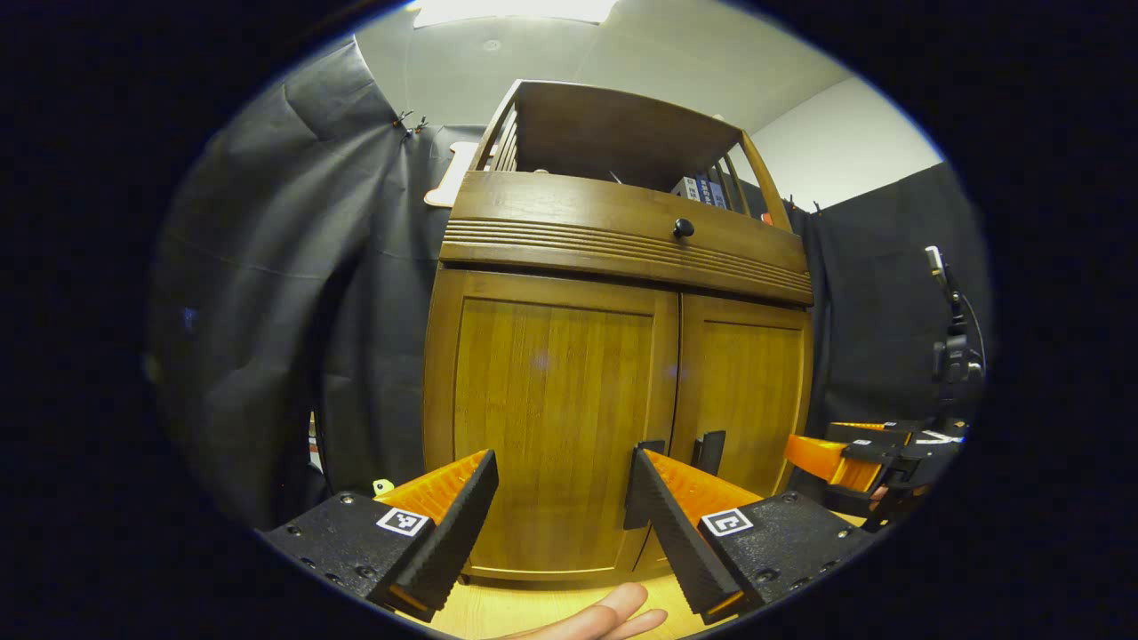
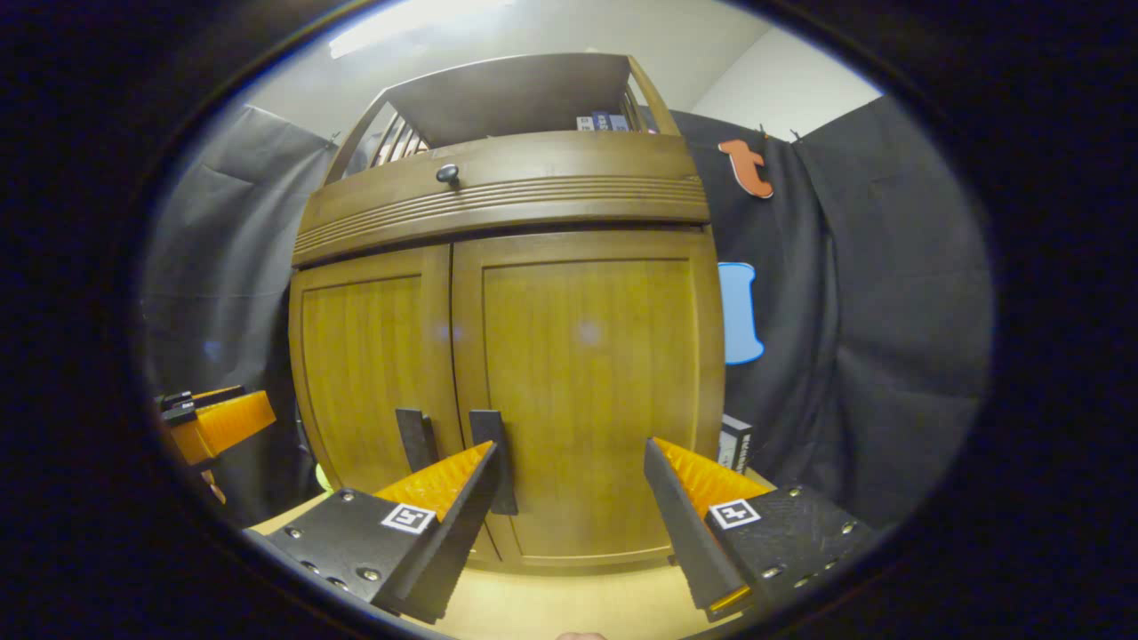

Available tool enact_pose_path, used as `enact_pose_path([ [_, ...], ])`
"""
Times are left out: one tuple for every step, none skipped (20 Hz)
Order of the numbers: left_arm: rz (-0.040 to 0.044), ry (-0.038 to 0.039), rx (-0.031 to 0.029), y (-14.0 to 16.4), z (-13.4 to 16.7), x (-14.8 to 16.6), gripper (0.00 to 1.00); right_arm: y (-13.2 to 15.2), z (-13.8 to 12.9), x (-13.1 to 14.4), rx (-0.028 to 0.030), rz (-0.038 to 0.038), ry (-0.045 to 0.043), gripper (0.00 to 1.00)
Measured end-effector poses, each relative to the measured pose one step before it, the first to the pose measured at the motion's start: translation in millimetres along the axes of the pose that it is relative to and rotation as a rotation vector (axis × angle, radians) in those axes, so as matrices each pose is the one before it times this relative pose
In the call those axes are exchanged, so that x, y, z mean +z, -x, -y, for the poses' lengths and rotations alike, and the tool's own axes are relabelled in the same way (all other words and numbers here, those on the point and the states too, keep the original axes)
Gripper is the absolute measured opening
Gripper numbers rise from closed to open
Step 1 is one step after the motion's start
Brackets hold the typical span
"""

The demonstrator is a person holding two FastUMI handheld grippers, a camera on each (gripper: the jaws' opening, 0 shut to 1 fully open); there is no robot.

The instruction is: Open the right door of the double-door shoe cabinet with the right hand, and open the left door with the left hand.

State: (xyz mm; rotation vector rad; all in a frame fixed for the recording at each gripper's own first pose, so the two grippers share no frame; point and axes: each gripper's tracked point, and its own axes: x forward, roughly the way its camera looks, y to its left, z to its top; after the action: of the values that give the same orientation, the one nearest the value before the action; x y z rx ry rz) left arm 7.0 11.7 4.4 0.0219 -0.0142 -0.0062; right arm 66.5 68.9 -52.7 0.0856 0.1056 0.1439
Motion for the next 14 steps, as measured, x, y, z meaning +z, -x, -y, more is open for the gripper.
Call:
enact_pose_path([
  [-0.00163,-0.00621,0.00183,-1.45,-1.76,0.05,0.92,-8.72,-7.07,-2.78,0.01519,-0.00822,-0.00503,0.94],
  [-0.00193,-0.00921,0.00550,-1.04,-1.38,-0.66,0.92,-8.11,-5.86,-1.69,0.00967,-0.00856,0.00143,0.94],
  [-0.00138,-0.01108,0.00936,-0.94,-2.77,-0.65,0.92,-9.80,-3.00,-1.87,0.00194,-0.01130,0.00871,0.94],
  [-0.00557,-0.00166,0.00410,-1.58,-2.34,-1.87,0.92,-8.54,-3.20,-2.41,0.00112,-0.00892,0.00825,0.95],
  [-0.00014,0.00123,-0.00264,-1.00,0.26,-0.41,0.92,-8.82,-3.72,-2.97,-0.00230,-0.00824,0.00446,0.96],
  [0.00096,-0.00185,-0.00127,-0.41,-0.08,0.94,0.92,-7.79,-2.22,-3.39,-0.00305,-0.00697,0.00008,0.96],
  [0.00132,-0.00060,-0.00046,-0.70,-1.27,0.06,0.92,-7.83,-5.19,-3.59,0.00492,-0.00563,0.00028,0.96],
  [-0.00116,-0.00063,0.00142,-0.50,-2.10,-1.47,0.92,-4.65,-4.30,-1.49,0.00325,-0.00272,-0.00860,0.96],
  [-0.00220,-0.00193,0.00030,-0.53,-1.45,-0.09,0.92,-3.20,-7.09,-0.48,0.01903,0.00310,-0.02264,0.94],
  [-0.00007,-0.00160,0.00099,-0.89,-1.05,0.35,0.92,-3.82,-9.17,-0.57,0.02621,0.00042,-0.01853,0.94],
  [0.00072,-0.00078,0.00359,-1.01,-1.58,0.25,0.92,-5.29,-5.61,-2.14,0.00978,-0.00221,0.00041,0.94],
  [-0.00442,-0.00070,0.00379,-0.16,-1.19,-1.48,0.92,-4.56,-4.49,-1.75,0.00288,-0.00190,0.01535,0.94],
  [-0.00902,0.00348,0.00075,-0.60,-1.31,-1.61,0.92,-5.20,-3.69,-0.94,-0.00172,0.00003,0.01118,0.94],
  [-0.00803,0.00329,0.00106,-1.22,0.35,-2.04,0.92,-1.95,-3.93,-3.17,0.00709,-0.00452,0.00177,0.98],
])
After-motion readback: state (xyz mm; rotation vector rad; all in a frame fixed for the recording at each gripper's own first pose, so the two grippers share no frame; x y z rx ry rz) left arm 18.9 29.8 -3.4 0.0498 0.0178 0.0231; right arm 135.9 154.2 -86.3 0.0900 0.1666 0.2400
